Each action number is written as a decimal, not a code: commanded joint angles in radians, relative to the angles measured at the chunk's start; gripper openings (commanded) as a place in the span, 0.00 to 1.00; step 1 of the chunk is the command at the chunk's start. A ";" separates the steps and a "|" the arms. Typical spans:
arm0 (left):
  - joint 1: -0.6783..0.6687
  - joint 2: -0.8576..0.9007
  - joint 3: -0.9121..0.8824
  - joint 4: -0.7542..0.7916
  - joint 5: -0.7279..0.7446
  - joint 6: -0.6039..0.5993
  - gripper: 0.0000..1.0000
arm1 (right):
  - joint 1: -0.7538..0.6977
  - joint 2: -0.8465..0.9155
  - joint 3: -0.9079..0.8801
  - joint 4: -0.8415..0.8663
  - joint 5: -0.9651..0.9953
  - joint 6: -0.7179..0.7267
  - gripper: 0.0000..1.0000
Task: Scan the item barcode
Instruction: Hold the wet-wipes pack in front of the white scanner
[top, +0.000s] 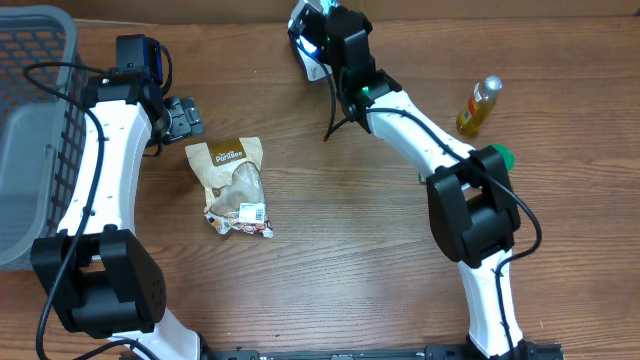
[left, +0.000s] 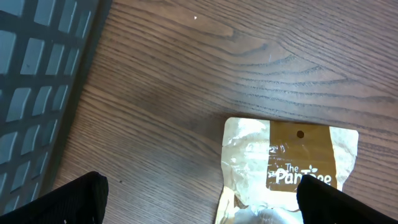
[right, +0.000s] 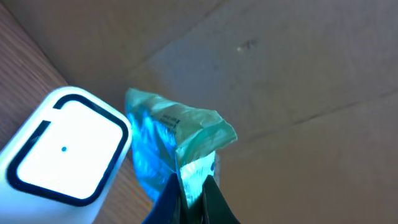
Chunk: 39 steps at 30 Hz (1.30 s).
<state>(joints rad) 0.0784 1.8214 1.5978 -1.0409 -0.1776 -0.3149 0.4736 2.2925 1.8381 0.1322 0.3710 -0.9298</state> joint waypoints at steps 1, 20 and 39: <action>-0.008 -0.017 0.008 0.002 -0.013 0.004 1.00 | 0.005 0.016 0.015 0.021 0.028 -0.061 0.04; -0.008 -0.017 0.008 0.002 -0.013 0.004 1.00 | 0.027 0.038 0.014 -0.033 0.002 -0.035 0.04; -0.008 -0.017 0.008 0.002 -0.013 0.004 1.00 | 0.093 0.042 0.014 -0.262 -0.010 -0.002 0.04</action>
<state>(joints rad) 0.0784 1.8214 1.5978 -1.0401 -0.1776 -0.3149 0.5438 2.3287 1.8400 -0.1230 0.3737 -0.9459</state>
